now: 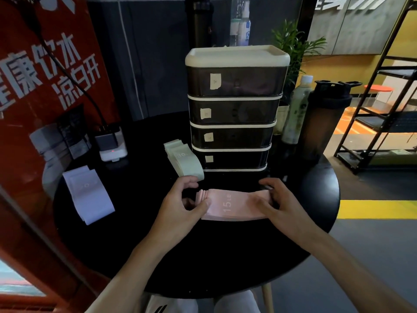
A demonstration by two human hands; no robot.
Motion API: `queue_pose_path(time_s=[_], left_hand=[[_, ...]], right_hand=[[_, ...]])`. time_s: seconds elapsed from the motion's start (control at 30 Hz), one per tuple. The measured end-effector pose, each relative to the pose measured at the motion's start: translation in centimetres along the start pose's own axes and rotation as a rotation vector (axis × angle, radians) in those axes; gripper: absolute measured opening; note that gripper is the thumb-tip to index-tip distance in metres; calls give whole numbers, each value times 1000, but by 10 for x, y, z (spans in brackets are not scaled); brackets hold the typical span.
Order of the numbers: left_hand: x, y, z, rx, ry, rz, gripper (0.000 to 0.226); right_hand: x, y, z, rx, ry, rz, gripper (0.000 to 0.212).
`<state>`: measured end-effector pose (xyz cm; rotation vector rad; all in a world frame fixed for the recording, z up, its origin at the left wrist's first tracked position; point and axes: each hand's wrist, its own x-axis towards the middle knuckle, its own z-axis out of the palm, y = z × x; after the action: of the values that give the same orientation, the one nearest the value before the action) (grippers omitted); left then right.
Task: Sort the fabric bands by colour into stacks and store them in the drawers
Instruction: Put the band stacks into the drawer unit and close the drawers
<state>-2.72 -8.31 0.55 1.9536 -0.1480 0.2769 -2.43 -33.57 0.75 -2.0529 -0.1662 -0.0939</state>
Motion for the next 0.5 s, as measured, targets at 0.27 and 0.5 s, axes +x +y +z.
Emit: queue_pose_path(time_s=[0.27, 0.5], left_hand=[[-8, 11, 5, 434, -71, 132, 32], [-3, 18, 0, 348, 10, 223, 18]], right_hand=[[-5, -7, 2, -556, 89, -20, 41], [7, -16, -9, -327, 260, -74, 29]])
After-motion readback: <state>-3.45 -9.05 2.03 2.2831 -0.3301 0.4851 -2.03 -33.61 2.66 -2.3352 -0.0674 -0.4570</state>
